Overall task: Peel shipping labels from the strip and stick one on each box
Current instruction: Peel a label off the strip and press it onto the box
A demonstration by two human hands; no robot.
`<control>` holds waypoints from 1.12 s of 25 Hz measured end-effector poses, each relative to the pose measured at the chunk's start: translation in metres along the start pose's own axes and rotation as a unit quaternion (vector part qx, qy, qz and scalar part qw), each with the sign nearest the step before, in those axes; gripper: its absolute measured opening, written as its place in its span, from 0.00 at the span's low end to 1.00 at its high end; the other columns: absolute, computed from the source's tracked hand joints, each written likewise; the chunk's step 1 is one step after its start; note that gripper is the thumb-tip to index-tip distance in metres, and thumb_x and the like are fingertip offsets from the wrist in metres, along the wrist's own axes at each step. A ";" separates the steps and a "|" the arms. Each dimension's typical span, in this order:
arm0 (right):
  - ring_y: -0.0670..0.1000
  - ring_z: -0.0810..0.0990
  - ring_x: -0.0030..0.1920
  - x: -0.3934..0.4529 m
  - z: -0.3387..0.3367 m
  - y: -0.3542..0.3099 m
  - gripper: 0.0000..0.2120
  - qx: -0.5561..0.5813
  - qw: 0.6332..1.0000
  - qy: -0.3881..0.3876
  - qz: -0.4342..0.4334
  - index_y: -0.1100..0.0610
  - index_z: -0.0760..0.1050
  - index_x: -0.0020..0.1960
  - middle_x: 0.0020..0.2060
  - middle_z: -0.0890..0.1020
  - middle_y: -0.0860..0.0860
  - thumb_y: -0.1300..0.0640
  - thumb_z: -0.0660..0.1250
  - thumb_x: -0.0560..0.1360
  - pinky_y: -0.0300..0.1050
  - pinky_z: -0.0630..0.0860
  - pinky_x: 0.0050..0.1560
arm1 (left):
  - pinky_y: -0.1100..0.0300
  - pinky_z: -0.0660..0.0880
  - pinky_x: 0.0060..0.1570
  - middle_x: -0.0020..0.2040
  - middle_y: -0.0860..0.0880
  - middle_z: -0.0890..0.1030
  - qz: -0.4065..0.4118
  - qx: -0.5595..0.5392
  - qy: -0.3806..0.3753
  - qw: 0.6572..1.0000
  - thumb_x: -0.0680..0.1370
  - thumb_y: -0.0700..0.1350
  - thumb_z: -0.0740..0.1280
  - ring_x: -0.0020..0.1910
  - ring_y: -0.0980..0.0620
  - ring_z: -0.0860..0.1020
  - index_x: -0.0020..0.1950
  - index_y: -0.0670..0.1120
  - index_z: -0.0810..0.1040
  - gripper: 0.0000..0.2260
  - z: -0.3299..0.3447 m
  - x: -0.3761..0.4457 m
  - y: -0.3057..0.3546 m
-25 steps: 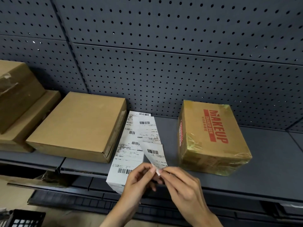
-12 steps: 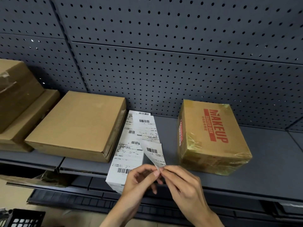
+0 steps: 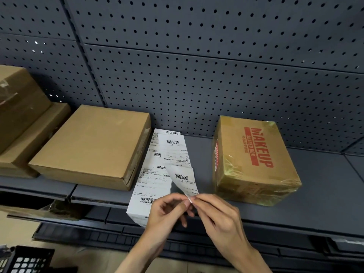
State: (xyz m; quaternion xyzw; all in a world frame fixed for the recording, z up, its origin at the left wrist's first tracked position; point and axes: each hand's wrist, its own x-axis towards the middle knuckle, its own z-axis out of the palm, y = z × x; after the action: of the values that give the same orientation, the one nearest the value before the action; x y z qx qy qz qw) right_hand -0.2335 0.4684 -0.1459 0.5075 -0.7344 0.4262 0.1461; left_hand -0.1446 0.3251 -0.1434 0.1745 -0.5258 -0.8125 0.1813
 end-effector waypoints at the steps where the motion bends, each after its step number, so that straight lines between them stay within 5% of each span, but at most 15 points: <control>1: 0.52 0.85 0.48 0.000 0.000 -0.001 0.07 -0.002 1.000 0.000 0.002 0.63 0.85 0.54 0.51 0.85 0.53 0.68 0.72 0.77 0.47 0.82 0.47 | 0.62 0.73 0.25 0.33 0.42 0.82 -0.002 -0.003 0.003 1.000 0.67 0.47 0.74 0.31 0.49 0.80 0.44 0.33 0.82 0.17 0.001 -0.001 0.002; 9: 0.54 0.86 0.49 -0.005 0.002 -0.004 0.06 -0.011 1.000 0.000 0.005 0.65 0.85 0.54 0.51 0.86 0.56 0.67 0.71 0.78 0.48 0.82 0.50 | 0.64 0.73 0.25 0.32 0.47 0.83 0.008 0.026 0.021 0.999 0.75 0.33 0.69 0.29 0.53 0.80 0.43 0.35 0.81 0.02 0.003 -0.009 0.003; 13: 0.53 0.85 0.48 -0.005 0.002 -0.007 0.06 0.013 1.000 0.004 0.023 0.65 0.85 0.54 0.50 0.86 0.55 0.65 0.71 0.79 0.48 0.82 0.51 | 0.65 0.73 0.25 0.31 0.47 0.82 0.009 0.044 0.030 0.999 0.78 0.29 0.64 0.28 0.54 0.79 0.45 0.33 0.80 0.05 0.003 -0.011 0.001; 18: 0.48 0.84 0.41 0.006 0.000 -0.018 0.03 0.126 0.985 -0.009 0.119 0.63 0.86 0.49 0.43 0.85 0.52 0.66 0.75 0.75 0.42 0.80 0.43 | 0.67 0.71 0.24 0.29 0.51 0.80 0.018 0.086 0.016 0.996 0.79 0.30 0.63 0.26 0.59 0.75 0.48 0.32 0.78 0.04 0.006 -0.014 0.002; 22: 0.45 0.83 0.35 0.019 -0.009 -0.016 0.02 0.153 0.970 -0.041 0.183 0.61 0.86 0.43 0.36 0.85 0.49 0.66 0.75 0.74 0.40 0.79 0.37 | 0.67 0.70 0.26 0.33 0.50 0.77 0.048 0.140 0.000 0.989 0.80 0.33 0.64 0.28 0.60 0.73 0.46 0.41 0.78 0.06 0.008 -0.016 0.002; 28: 0.49 0.81 0.37 0.021 -0.008 -0.019 0.07 0.083 0.981 -0.084 0.155 0.60 0.81 0.44 0.39 0.82 0.49 0.57 0.67 0.77 0.49 0.79 0.39 | 0.44 0.73 0.42 0.40 0.42 0.79 0.129 0.233 0.003 0.964 0.78 0.48 0.65 0.39 0.40 0.75 0.47 0.48 0.78 0.05 0.004 -0.015 -0.006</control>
State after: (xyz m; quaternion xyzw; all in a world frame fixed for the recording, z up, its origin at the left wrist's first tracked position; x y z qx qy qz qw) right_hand -0.2282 0.4593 -0.1187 0.4319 -0.7762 0.4586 -0.0266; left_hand -0.1342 0.3381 -0.1460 0.1444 -0.7180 -0.6370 0.2406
